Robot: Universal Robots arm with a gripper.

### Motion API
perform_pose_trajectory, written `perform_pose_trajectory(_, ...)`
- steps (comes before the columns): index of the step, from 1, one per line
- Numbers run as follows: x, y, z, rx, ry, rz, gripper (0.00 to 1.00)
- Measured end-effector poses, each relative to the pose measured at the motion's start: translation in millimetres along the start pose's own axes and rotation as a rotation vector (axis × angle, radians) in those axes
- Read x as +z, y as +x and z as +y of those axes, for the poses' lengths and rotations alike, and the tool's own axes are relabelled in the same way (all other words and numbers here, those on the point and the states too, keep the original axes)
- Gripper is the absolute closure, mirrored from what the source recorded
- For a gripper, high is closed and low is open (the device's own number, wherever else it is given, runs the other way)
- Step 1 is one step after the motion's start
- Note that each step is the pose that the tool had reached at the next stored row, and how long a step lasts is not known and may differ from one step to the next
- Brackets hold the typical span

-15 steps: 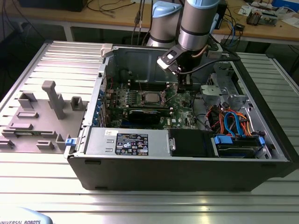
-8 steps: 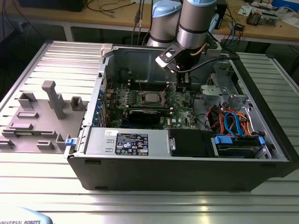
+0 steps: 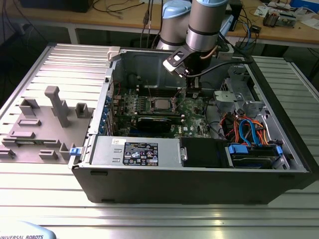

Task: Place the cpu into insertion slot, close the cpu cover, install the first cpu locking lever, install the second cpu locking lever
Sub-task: 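Close the cpu cover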

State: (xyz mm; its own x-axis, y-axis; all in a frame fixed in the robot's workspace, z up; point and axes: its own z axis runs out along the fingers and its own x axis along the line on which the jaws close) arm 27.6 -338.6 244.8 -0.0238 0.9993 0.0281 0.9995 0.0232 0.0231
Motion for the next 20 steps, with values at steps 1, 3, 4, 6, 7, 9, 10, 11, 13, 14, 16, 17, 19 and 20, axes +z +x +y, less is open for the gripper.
perform_pose_trajectory(1, 0.0, 0.0, 0.0, 0.0, 0.0, 0.0, 0.89)
perform_pose_trajectory(3, 0.0, 0.0, -0.1, 0.0, 0.0, 0.0, 0.89)
perform_pose_trajectory(4, 0.0, 0.0, -0.1, 0.0, 0.0, 0.0, 0.89)
perform_pose_trajectory(6, 0.0, 0.0, -0.1, 0.0, 0.0, 0.0, 0.89)
perform_pose_trajectory(7, 0.0, 0.0, -0.2, 0.0, 0.0, 0.0, 0.89)
perform_pose_trajectory(9, 0.0, 0.0, -0.2, 0.0, 0.0, 0.0, 0.89)
perform_pose_trajectory(10, 0.0, 0.0, -0.2, 0.0, 0.0, 0.0, 0.89)
perform_pose_trajectory(11, 0.0, 0.0, -0.2, 0.0, 0.0, 0.0, 0.89)
perform_pose_trajectory(13, -0.1, 0.2, -5.3, 0.0, -0.0001, 0.0007, 0.89)
perform_pose_trajectory(14, -0.1, 0.2, -5.9, 0.0, 0.0, 0.0015, 0.89)
perform_pose_trajectory(16, -0.2, 0.2, -7.3, 0.0, -0.0001, 0.0035, 0.89)
perform_pose_trajectory(17, -0.2, 0.2, -8.4, 0.0, -0.0001, 0.0051, 0.89)
perform_pose_trajectory(19, -0.2, 0.2, -8.5, 0.0, -0.0001, 0.0053, 0.89)
perform_pose_trajectory(20, -0.2, 0.2, -8.5, 0.0, -0.0001, 0.0054, 0.89)
